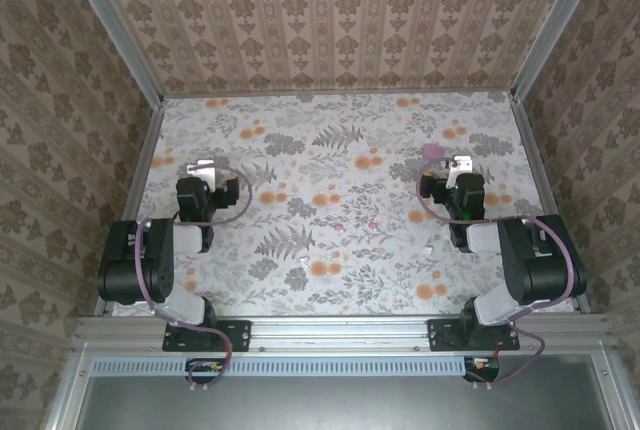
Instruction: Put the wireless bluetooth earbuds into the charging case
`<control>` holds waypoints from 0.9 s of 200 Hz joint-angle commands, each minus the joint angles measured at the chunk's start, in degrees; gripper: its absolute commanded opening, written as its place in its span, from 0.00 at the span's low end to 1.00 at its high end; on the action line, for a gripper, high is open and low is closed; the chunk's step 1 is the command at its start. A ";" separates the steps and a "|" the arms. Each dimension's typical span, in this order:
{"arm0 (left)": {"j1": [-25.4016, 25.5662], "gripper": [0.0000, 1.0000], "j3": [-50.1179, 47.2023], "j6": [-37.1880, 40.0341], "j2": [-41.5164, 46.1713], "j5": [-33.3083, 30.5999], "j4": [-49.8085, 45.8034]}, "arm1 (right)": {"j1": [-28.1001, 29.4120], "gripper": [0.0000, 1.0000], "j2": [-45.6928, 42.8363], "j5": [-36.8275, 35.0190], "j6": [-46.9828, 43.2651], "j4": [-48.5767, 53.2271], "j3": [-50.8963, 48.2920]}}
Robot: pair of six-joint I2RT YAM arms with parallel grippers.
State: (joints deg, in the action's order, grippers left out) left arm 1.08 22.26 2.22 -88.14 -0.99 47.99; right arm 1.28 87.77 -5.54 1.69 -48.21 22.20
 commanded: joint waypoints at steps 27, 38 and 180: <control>-0.30 1.00 1.29 0.77 0.25 1.15 -0.17 | 0.35 1.00 -0.10 -0.52 0.34 -1.02 1.01; -0.31 1.00 1.27 0.85 0.26 1.14 -0.11 | 0.35 1.00 -0.11 -0.52 0.33 -1.09 1.01; -0.43 1.00 1.21 0.72 0.26 1.46 -0.09 | 0.09 1.00 -0.14 -0.08 0.38 -0.93 1.01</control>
State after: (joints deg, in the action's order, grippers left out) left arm 1.02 22.26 2.22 -88.14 -0.36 47.99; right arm 1.28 87.77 -5.54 1.69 -48.18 22.37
